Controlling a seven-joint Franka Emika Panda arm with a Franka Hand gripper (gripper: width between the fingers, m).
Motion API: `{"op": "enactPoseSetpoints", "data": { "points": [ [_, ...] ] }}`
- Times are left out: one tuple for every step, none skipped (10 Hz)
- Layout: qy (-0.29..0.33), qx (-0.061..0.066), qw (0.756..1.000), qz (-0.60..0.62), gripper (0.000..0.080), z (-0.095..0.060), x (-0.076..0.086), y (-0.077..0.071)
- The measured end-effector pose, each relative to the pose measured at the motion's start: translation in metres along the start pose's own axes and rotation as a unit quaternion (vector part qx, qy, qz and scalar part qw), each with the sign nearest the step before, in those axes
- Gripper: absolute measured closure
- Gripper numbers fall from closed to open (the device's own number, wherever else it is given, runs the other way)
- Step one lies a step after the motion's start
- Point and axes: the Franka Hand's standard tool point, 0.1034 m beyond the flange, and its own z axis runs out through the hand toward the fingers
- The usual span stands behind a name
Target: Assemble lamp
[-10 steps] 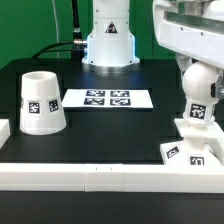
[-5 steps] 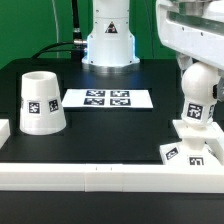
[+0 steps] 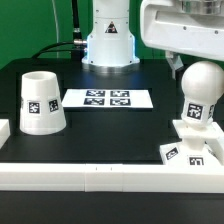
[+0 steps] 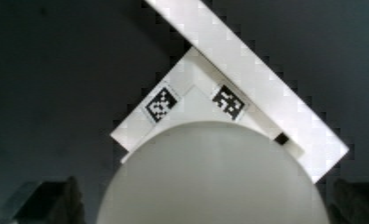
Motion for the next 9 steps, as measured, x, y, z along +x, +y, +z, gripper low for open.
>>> {"op": "enactPoseSetpoints", "data": {
  "points": [
    [0.000, 0.000, 1.000, -0.031, 0.0100, 0.0000, 0.0000, 0.0000],
    [0.000, 0.000, 0.999, -0.055, 0.0100, 0.0000, -0.0001, 0.0000],
    [0.000, 0.000, 0.995, -0.102, 0.0100, 0.0000, 0.0001, 0.0001],
    [0.001, -0.002, 0.988, -0.152, 0.0100, 0.0000, 0.0005, 0.0007],
    [0.007, -0.012, 0.976, -0.215, 0.0100, -0.0002, 0.0018, 0.0021],
    [0.011, -0.018, 0.965, -0.261, 0.0100, -0.0003, 0.0015, 0.0014],
    [0.013, -0.020, 0.956, -0.293, 0.0100, -0.0002, 0.0003, -0.0003],
    [0.017, -0.026, 0.935, -0.353, 0.0100, -0.0005, 0.0014, -0.0003],
    [0.021, -0.030, 0.916, -0.400, 0.0100, -0.0011, 0.0031, -0.0006]
  ]
}}
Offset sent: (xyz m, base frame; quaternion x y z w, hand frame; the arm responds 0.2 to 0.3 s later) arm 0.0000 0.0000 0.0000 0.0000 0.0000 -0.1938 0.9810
